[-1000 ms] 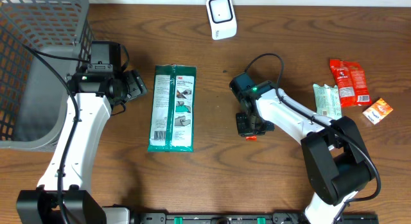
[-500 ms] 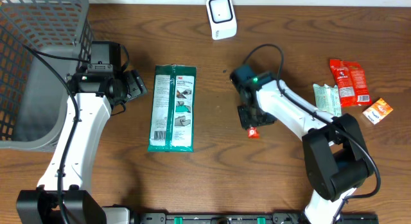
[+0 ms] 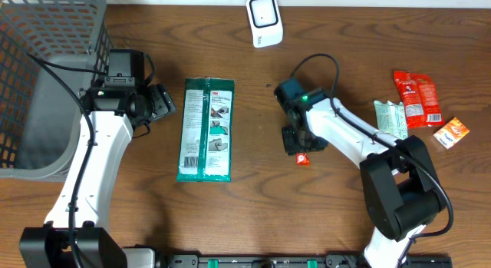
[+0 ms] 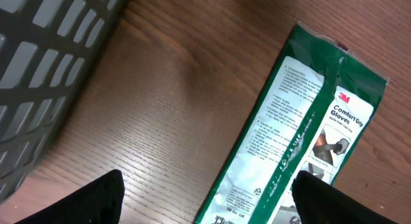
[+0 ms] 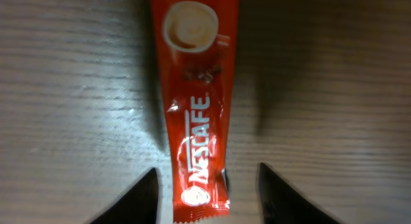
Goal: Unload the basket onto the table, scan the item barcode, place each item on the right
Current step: 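Hold the Nescafe stick low and reorient it with the right gripper, then raise the red Nescafe stick with the right gripper to the white scanner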
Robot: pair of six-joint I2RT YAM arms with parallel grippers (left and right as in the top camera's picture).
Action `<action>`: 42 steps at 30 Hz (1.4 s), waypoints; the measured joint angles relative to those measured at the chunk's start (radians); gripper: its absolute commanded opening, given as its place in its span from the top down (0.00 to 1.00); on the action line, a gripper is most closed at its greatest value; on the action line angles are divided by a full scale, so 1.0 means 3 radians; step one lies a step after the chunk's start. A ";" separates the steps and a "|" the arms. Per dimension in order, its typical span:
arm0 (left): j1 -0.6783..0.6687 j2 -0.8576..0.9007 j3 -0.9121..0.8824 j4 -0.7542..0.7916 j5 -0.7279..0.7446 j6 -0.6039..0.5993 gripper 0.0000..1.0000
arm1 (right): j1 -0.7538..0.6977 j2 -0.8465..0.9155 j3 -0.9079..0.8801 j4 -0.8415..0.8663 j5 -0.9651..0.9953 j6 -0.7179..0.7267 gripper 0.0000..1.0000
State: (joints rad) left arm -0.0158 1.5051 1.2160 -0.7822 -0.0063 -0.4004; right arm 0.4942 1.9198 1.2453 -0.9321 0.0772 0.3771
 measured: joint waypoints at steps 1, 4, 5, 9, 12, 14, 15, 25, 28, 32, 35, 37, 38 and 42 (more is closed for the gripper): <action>0.0000 0.0000 0.0000 0.0001 0.0000 0.0000 0.16 | 0.0000 0.0000 -0.0061 0.0062 0.0000 0.0003 0.66; 0.0000 0.0000 0.0000 0.0000 0.0000 0.0000 0.16 | 0.0000 0.0000 -0.0189 0.0211 -0.0005 0.0018 0.69; 0.0000 0.0000 0.0000 0.0000 0.0001 0.0000 0.16 | 0.0000 -0.0010 -0.0211 0.0258 -0.0008 0.0017 0.70; 0.0000 0.0000 0.0000 0.0001 0.0000 0.0000 0.16 | 0.0000 -0.0023 -0.0238 0.0326 -0.0023 0.0019 0.74; 0.0000 0.0001 0.0000 0.0001 0.0000 0.0000 0.16 | 0.0000 -0.0024 -0.0239 0.0334 -0.0045 0.0033 0.89; 0.0000 0.0000 0.0000 0.0001 0.0000 0.0000 0.16 | 0.0000 -0.0025 -0.0240 0.0334 -0.0045 0.0022 0.94; 0.0000 0.0000 0.0000 0.0001 0.0000 0.0000 0.16 | 0.0000 -0.0027 -0.0242 0.0333 -0.0043 0.0025 0.99; 0.0000 0.0000 0.0000 0.0000 0.0000 0.0000 0.16 | -0.0001 -0.0032 -0.0036 -0.0070 -0.0034 -0.0092 0.99; 0.0000 0.0000 0.0000 0.0001 0.0000 0.0000 0.15 | -0.0001 -0.0053 0.0295 -0.0365 -0.0033 -0.0136 0.99; 0.0000 0.0001 0.0000 -0.0001 0.0000 0.0000 0.16 | -0.0001 -0.0146 0.0832 -0.0830 -0.0034 -0.0165 0.99; 0.0000 0.0000 0.0000 -0.0001 0.0000 0.0000 0.16 | -0.0024 -0.0170 0.1283 -0.1090 -0.0074 -0.0174 0.99; 0.0000 0.0000 0.0000 -0.0001 0.0000 0.0000 0.16 | -0.0103 -0.0175 0.1628 -0.1302 -0.0200 -0.0217 0.99; 0.0000 0.0000 0.0000 0.0003 0.0000 0.0000 0.16 | -0.0149 -0.0175 0.1789 -0.1381 -0.0245 -0.0240 0.99; 0.0000 0.0001 0.0000 0.0001 0.0000 0.0000 0.16 | -0.0379 -0.0135 0.2579 -0.1848 -0.0387 -0.0292 0.99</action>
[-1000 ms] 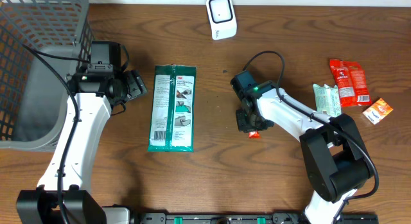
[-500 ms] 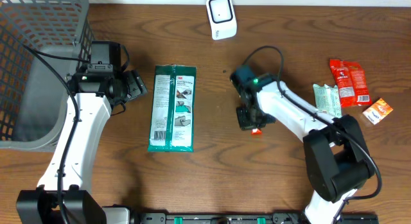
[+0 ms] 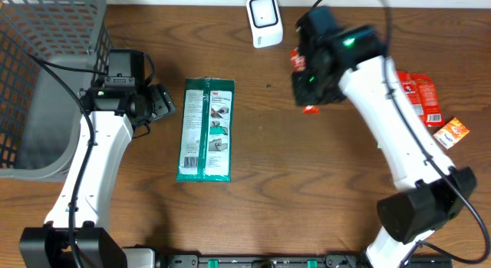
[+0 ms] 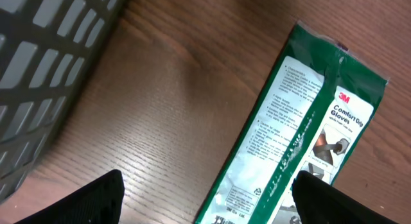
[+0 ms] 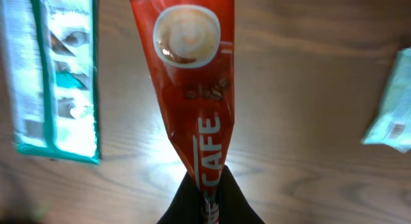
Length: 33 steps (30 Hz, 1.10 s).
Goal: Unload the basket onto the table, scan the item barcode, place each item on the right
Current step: 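Raise the red Nescafe stick with the right gripper to the white scanner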
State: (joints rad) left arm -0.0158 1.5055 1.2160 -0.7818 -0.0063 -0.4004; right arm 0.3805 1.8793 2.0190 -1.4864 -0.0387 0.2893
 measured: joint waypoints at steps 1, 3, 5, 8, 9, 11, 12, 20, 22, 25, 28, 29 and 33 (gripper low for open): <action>0.0000 0.0000 0.0000 -0.0003 0.0001 0.0000 0.15 | -0.0046 0.0033 0.0237 -0.0114 -0.0013 -0.0010 0.99; 0.0000 -0.0001 0.0000 -0.0001 0.0000 0.0000 0.16 | -0.0141 0.0142 0.0769 -0.0374 -0.0079 -0.0051 0.99; 0.0000 -0.0001 0.0000 0.0001 0.0000 0.0000 0.16 | -0.0211 0.0341 0.1320 -0.0565 -0.0150 -0.0079 0.99; 0.0000 -0.0001 0.0000 0.0001 0.0000 0.0000 0.16 | -0.0264 0.0713 0.1910 -0.0660 -0.0258 -0.0126 0.99; 0.0000 -0.0001 0.0000 -0.0001 0.0000 0.0000 0.16 | -0.0273 0.0796 0.1979 -0.0631 -0.0271 -0.0132 0.99; 0.0000 -0.0001 0.0000 -0.0001 0.0001 0.0000 0.16 | -0.0277 0.0983 0.2032 -0.0518 -0.0295 -0.0156 0.99; 0.0000 -0.0001 0.0000 -0.0001 0.0001 0.0000 0.15 | -0.0277 0.1083 0.2038 -0.0426 -0.0306 -0.0173 0.99; 0.0000 0.0000 0.0000 -0.0004 0.0000 0.0000 0.16 | -0.0257 0.1851 0.2035 0.0797 -0.0332 -0.0270 0.99; 0.0000 -0.0001 0.0000 -0.0003 0.0001 0.0000 0.16 | -0.0257 0.1939 0.2036 0.1073 -0.0332 -0.0276 0.99; 0.0000 0.0000 0.0000 -0.0001 0.0000 0.0000 0.16 | -0.0257 0.2065 0.2038 0.1335 -0.0332 -0.0296 0.99; 0.0000 -0.0001 0.0000 -0.0001 0.0000 0.0000 0.15 | -0.0254 0.2270 0.2038 0.1625 -0.0332 -0.0300 0.99; 0.0000 -0.0001 0.0000 0.0000 0.0000 0.0000 0.16 | -0.0254 0.2338 0.2038 0.1685 -0.0331 -0.0301 0.99; 0.0000 -0.0001 0.0000 -0.0001 0.0000 0.0000 0.16 | -0.0240 0.2653 0.2038 0.1920 -0.0331 -0.0308 0.99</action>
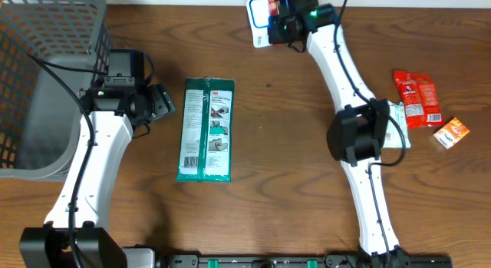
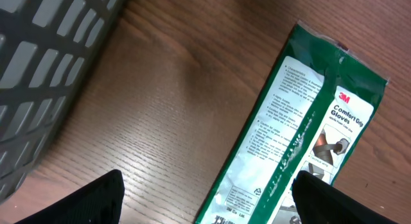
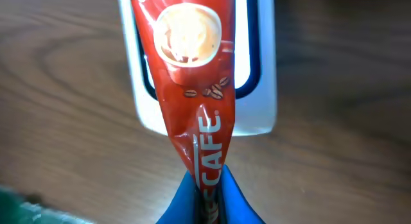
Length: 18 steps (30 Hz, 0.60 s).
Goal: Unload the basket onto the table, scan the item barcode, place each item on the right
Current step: 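Raise the red Nescafe stick with the right gripper to the white scanner, then carry the Nescafe stick right and lower it onto the scanned pile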
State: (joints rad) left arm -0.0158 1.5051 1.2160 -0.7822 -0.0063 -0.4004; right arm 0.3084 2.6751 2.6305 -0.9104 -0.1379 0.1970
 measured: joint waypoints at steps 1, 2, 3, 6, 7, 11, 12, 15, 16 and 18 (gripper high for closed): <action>0.0000 0.0000 0.0000 0.0001 0.0000 0.0000 0.16 | 0.0013 0.0075 -0.0001 0.0045 0.0001 -0.0004 0.99; 0.0000 0.0000 0.0000 0.0000 0.0000 0.0000 0.16 | 0.0025 0.0128 -0.0001 0.0083 0.0000 -0.0013 0.99; 0.0000 0.0000 0.0000 0.0001 0.0000 0.0000 0.16 | 0.0033 0.0182 -0.0001 0.0131 -0.0001 -0.0027 0.99; 0.0000 0.0000 0.0000 0.0000 0.0000 0.0000 0.16 | 0.0050 0.0225 -0.0003 0.0197 -0.0001 -0.0065 0.99; 0.0000 0.0000 0.0000 0.0000 0.0000 0.0000 0.16 | 0.0050 0.0225 -0.0001 0.0224 -0.0001 -0.0070 0.99; 0.0000 0.0000 0.0000 0.0000 0.0000 0.0000 0.16 | 0.0050 0.0225 -0.0001 0.0264 -0.0001 -0.0076 0.99; 0.0000 0.0000 0.0000 0.0000 0.0000 0.0000 0.16 | 0.0050 0.0225 -0.0001 0.0286 -0.0001 -0.0076 0.99; 0.0000 0.0000 0.0000 0.0001 0.0000 0.0000 0.16 | 0.0048 0.0225 -0.0001 0.0282 -0.0003 -0.0055 0.99; 0.0000 0.0001 0.0000 0.0000 0.0000 0.0000 0.16 | 0.0048 0.0225 0.0000 0.0284 -0.0008 -0.0008 0.99; 0.0000 0.0001 0.0000 0.0000 0.0000 0.0000 0.16 | 0.0045 0.0225 0.0006 0.0284 -0.0036 0.0109 0.99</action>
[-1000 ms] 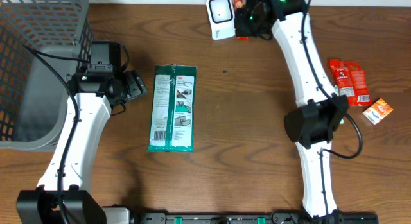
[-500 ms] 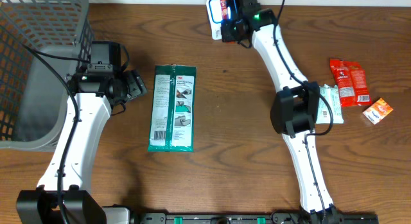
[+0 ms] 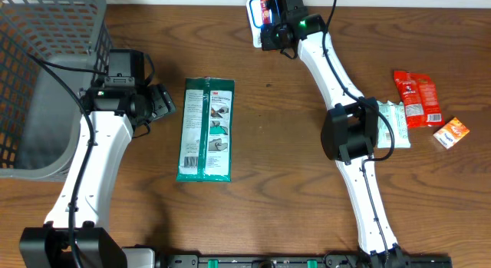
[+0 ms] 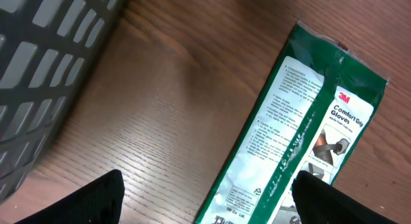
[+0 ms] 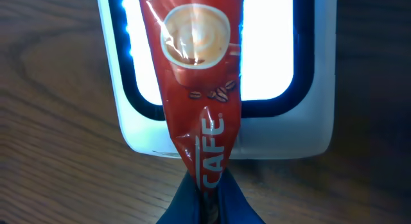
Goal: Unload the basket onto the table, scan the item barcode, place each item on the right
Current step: 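Carry the Nescafe stick right and lower it onto the scanned pile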
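Note:
My right gripper (image 5: 207,201) is shut on the lower end of a red Nescafe coffee stick (image 5: 199,89). It holds the stick up in front of the white barcode scanner (image 5: 314,121), whose window glows bright. From overhead the stick (image 3: 265,7) and right gripper (image 3: 275,26) sit at the scanner (image 3: 254,14) at the table's back edge. My left gripper (image 4: 205,201) is open, low over the wood beside a green 3M gloves pack (image 4: 302,134), touching nothing.
A grey mesh basket (image 3: 42,76) fills the back left corner. The gloves pack (image 3: 205,130) lies mid-table. Red sachets (image 3: 417,97), a pale green sachet (image 3: 391,118) and an orange packet (image 3: 450,133) lie at the right.
My right gripper has brought the coffee stick closer to the scanner, which now fills more of the wrist view and glows brighter. The left arm has not moved.
My right gripper stood open around the coffee stick lying on the table. Then it was shut on the stick, held in the air near the scanner. Later it held the stick at the scanner's face, and now closer still. The left arm stayed put.

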Robot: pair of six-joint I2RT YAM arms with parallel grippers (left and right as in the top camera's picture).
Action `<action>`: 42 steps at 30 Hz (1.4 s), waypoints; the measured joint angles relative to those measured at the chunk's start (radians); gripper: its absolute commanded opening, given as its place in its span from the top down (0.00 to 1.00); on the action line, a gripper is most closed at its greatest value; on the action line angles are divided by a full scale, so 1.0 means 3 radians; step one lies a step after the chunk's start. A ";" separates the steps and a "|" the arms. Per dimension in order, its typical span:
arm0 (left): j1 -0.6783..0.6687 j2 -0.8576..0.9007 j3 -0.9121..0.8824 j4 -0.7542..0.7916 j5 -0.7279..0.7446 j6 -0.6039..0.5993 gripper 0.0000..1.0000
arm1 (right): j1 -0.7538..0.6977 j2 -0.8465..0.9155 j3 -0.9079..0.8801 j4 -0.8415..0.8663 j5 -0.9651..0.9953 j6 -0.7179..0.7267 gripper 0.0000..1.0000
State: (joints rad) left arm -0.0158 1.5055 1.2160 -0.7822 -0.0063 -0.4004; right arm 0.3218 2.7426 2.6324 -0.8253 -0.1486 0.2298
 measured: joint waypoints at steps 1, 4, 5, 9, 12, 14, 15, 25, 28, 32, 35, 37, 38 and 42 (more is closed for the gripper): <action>0.0000 0.0000 0.0000 0.0000 0.0000 0.0000 0.16 | -0.0004 0.0000 0.0004 -0.0001 -0.0011 0.0039 0.99; 0.0000 -0.0001 0.0000 0.0000 0.0000 0.0000 0.15 | -0.0038 0.0000 0.0015 0.0010 -0.0120 0.0174 0.99; 0.0000 0.0000 0.0000 0.0001 0.0000 0.0000 0.16 | -0.0047 0.0000 0.0015 0.0013 -0.0134 0.0187 0.99; 0.0000 -0.0001 0.0000 0.0001 0.0000 0.0000 0.16 | -0.0079 0.0000 0.0015 0.0052 -0.0178 0.0237 0.99; 0.0000 -0.0001 0.0000 0.0000 0.0000 0.0000 0.16 | -0.0084 0.0000 0.0019 0.0145 -0.0258 0.0273 0.99; 0.0000 0.0000 0.0000 0.0000 0.0000 0.0000 0.16 | -0.0084 0.0000 0.0032 0.0201 -0.0318 0.0345 0.99; 0.0000 0.0000 0.0000 0.0000 0.0001 0.0000 0.16 | -0.0084 0.0000 0.0037 0.0216 -0.0340 0.0381 0.99; 0.0000 0.0000 0.0000 0.0000 0.0001 0.0000 0.16 | -0.0084 0.0000 0.0037 0.0217 -0.0411 0.0511 0.99; 0.0000 -0.0001 0.0000 0.0001 0.0000 0.0000 0.16 | -0.0084 0.0000 0.0052 0.0061 -0.0417 0.0470 0.99; 0.0000 -0.0001 0.0000 0.0001 0.0000 0.0000 0.16 | -0.0084 -0.0089 0.0060 -0.0477 -0.0346 0.0238 0.97; 0.0000 -0.0001 0.0000 0.0003 0.0000 0.0000 0.16 | -0.0084 -0.0345 0.0057 -0.1007 -0.0350 0.0056 0.97; 0.0000 -0.0001 0.0000 0.0000 0.0000 0.0000 0.16 | -0.0086 -0.0753 0.0055 -0.1494 -0.0354 -0.0112 0.97; 0.0000 -0.0001 0.0000 -0.0001 0.0000 0.0000 0.16 | -0.0088 -0.0988 0.0066 -0.1756 -0.0351 -0.0203 0.99; 0.0000 0.0000 0.0000 0.0000 0.0000 0.0000 0.16 | -0.0107 -0.1780 0.0172 -0.2426 -0.0367 -0.0430 0.99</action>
State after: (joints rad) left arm -0.0158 1.5055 1.2160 -0.7822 -0.0063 -0.4004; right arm 0.2897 2.2086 2.6839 -1.5532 -0.2588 0.1009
